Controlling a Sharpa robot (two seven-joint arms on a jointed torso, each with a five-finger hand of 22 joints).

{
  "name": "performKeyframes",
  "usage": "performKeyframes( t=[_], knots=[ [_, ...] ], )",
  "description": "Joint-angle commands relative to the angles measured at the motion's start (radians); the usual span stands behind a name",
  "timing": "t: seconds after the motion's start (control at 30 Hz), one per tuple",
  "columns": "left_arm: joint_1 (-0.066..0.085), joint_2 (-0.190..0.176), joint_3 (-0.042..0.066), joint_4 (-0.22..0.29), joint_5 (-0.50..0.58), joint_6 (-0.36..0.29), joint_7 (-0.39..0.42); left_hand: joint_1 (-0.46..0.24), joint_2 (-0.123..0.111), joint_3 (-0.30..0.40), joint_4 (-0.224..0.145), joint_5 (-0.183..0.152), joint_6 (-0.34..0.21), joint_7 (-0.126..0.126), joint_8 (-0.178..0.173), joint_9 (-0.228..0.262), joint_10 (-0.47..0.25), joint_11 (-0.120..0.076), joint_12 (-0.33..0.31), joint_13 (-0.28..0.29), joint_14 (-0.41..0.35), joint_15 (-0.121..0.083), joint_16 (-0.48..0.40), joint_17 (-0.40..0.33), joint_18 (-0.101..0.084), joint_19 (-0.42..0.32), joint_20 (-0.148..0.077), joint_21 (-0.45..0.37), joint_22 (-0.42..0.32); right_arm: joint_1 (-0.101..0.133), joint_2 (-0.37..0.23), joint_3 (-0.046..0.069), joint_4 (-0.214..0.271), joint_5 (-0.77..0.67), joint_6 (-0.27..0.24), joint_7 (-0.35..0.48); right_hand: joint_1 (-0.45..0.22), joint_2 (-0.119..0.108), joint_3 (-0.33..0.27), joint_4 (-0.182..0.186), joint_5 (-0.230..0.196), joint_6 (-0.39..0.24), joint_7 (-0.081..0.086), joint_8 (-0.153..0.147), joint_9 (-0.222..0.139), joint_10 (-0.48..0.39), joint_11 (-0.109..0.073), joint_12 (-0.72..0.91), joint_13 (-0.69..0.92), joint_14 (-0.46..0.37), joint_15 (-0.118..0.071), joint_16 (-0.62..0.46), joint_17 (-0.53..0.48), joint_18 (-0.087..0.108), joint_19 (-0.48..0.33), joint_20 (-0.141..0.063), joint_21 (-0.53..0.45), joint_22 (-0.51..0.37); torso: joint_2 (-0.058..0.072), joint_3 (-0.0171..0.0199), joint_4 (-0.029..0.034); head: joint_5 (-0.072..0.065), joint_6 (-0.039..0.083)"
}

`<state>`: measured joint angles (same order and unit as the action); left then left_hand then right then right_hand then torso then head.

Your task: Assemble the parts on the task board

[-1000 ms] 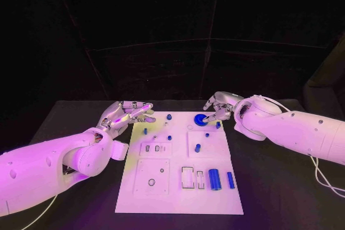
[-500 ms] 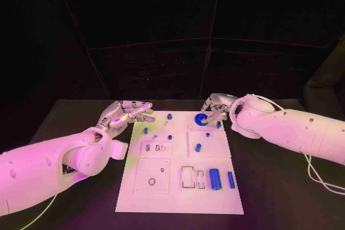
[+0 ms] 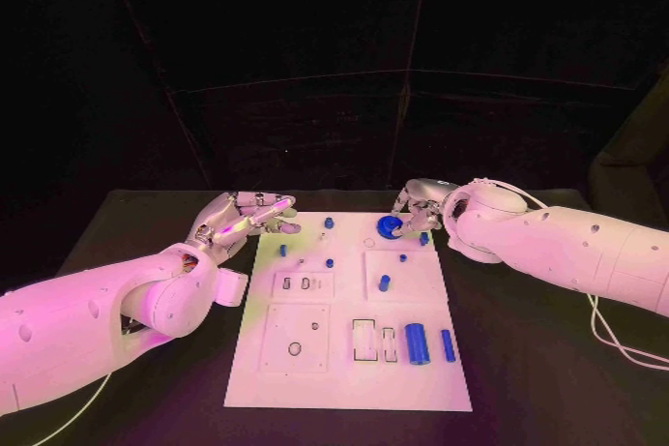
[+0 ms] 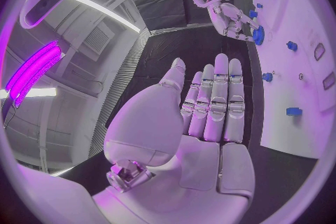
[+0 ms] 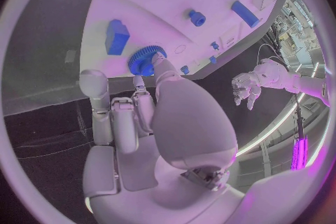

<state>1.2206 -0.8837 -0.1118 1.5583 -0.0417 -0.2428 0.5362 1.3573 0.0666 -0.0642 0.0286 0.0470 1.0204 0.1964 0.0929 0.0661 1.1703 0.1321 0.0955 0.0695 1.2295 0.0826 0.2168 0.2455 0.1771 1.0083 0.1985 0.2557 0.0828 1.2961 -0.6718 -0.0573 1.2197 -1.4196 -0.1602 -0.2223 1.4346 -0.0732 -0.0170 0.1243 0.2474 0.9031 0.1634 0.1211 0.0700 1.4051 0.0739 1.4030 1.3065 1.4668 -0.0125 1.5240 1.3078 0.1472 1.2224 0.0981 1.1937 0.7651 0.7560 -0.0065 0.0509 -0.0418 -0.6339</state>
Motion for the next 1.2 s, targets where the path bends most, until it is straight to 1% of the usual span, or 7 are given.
performKeyframes(
  t=[0.03,0.17,0.27,0.4,0.57,0.83,1.2],
  knots=[
    [0.001,0.001,0.001,0.000,0.001,0.010,0.004,-0.001,0.008,0.000,-0.005,0.002,0.005,0.001,-0.004,0.000,0.006,0.001,-0.006,-0.001,0.004,-0.002,-0.003,0.001,0.008,0.005,0.000,-0.005,-0.001,0.002,0.005,0.000,-0.001,-0.017,0.033,-0.007,0.008,0.005,0.004,-0.003,-0.005,0.011,-0.002,0.007,0.001,0.013,-0.001,0.011,0.018,0.080,0.008,0.005,0.135,-0.004,0.006,0.002,0.004,0.001,0.000,0.0008,-0.0006,0.001,-0.001],
    [0.001,0.001,0.001,-0.001,0.001,0.011,0.003,0.000,0.008,0.000,-0.006,0.002,0.005,0.001,-0.004,0.000,0.006,0.001,-0.007,-0.001,0.004,-0.002,-0.004,0.001,0.008,0.005,0.000,-0.006,-0.001,0.002,0.007,0.000,-0.002,-0.018,0.042,-0.007,0.009,0.011,0.009,-0.007,-0.011,0.024,-0.004,0.014,0.003,0.026,-0.002,0.026,0.039,0.080,0.007,0.006,0.136,-0.004,0.006,0.001,0.006,0.004,0.000,0.0008,0.0001,0.001,-0.003],
    [0.001,0.001,0.001,-0.001,0.001,0.010,0.003,0.000,0.008,0.000,-0.006,0.002,0.005,0.001,-0.004,0.000,0.006,0.001,-0.007,-0.001,0.004,-0.002,-0.004,0.001,0.008,0.005,0.000,-0.006,-0.001,0.002,0.008,0.000,-0.003,-0.018,0.046,-0.006,0.012,0.028,0.027,-0.016,-0.042,0.059,-0.011,0.028,0.005,0.041,-0.008,0.042,0.064,0.081,0.003,0.007,0.140,-0.005,0.009,-0.002,0.012,0.011,0.000,0.0006,-0.0002,0.000,-0.003],
    [0.001,0.000,0.001,-0.001,0.001,0.010,0.003,0.000,0.008,0.000,-0.006,0.002,0.005,0.001,-0.004,0.000,0.006,0.001,-0.007,-0.001,0.004,-0.002,-0.004,0.001,0.008,0.005,0.000,-0.006,-0.001,0.001,0.008,0.000,-0.002,-0.018,0.044,-0.006,0.008,0.031,0.031,-0.017,-0.046,0.067,-0.012,0.030,0.005,0.047,-0.009,0.048,0.074,0.081,0.002,0.008,0.142,-0.005,0.009,-0.003,0.013,0.013,0.000,0.0006,-0.0007,0.001,-0.003],
    [0.001,0.000,0.001,-0.001,0.001,0.010,0.002,0.000,0.008,0.000,-0.006,0.002,0.005,0.001,-0.004,0.000,0.006,0.001,-0.007,-0.001,0.004,-0.002,-0.004,0.001,0.008,0.005,0.000,-0.006,-0.001,0.001,0.008,0.000,0.000,-0.018,0.042,-0.008,-0.024,0.013,0.024,-0.009,-0.048,0.058,-0.012,0.019,-0.002,0.047,-0.009,0.048,0.076,0.081,0.002,0.009,0.146,-0.006,0.010,-0.004,0.016,0.016,0.000,0.0011,0.0014,-0.001,-0.004],
    [0.001,0.000,0.001,-0.003,0.001,0.010,0.001,0.000,0.008,0.000,-0.007,0.002,0.004,0.002,-0.005,0.000,0.005,0.002,-0.008,-0.001,0.004,-0.002,-0.005,0.002,0.007,0.005,0.000,-0.006,-0.002,0.001,0.009,0.000,0.005,-0.024,0.023,-0.011,-0.066,-0.011,0.015,0.008,-0.035,0.044,-0.009,0.007,-0.004,0.045,-0.006,0.048,0.076,0.083,0.004,0.013,0.156,-0.007,0.012,-0.003,0.021,0.021,0.000,0.0010,0.0013,-0.001,-0.004],
    [0.001,0.000,0.001,-0.004,0.001,0.011,0.000,0.001,0.008,0.000,-0.008,0.002,0.004,0.002,-0.006,0.000,0.005,0.002,-0.009,-0.001,0.003,-0.002,-0.005,0.002,0.007,0.005,0.000,-0.007,-0.002,0.001,0.012,0.000,0.013,-0.054,0.001,-0.012,-0.070,-0.015,0.017,0.010,-0.034,0.041,-0.008,0.005,-0.004,0.047,-0.005,0.049,0.080,0.085,0.004,0.015,0.164,-0.008,0.015,-0.002,0.024,0.028,0.000,0.0005,0.0016,-0.002,-0.005]
  ],
)
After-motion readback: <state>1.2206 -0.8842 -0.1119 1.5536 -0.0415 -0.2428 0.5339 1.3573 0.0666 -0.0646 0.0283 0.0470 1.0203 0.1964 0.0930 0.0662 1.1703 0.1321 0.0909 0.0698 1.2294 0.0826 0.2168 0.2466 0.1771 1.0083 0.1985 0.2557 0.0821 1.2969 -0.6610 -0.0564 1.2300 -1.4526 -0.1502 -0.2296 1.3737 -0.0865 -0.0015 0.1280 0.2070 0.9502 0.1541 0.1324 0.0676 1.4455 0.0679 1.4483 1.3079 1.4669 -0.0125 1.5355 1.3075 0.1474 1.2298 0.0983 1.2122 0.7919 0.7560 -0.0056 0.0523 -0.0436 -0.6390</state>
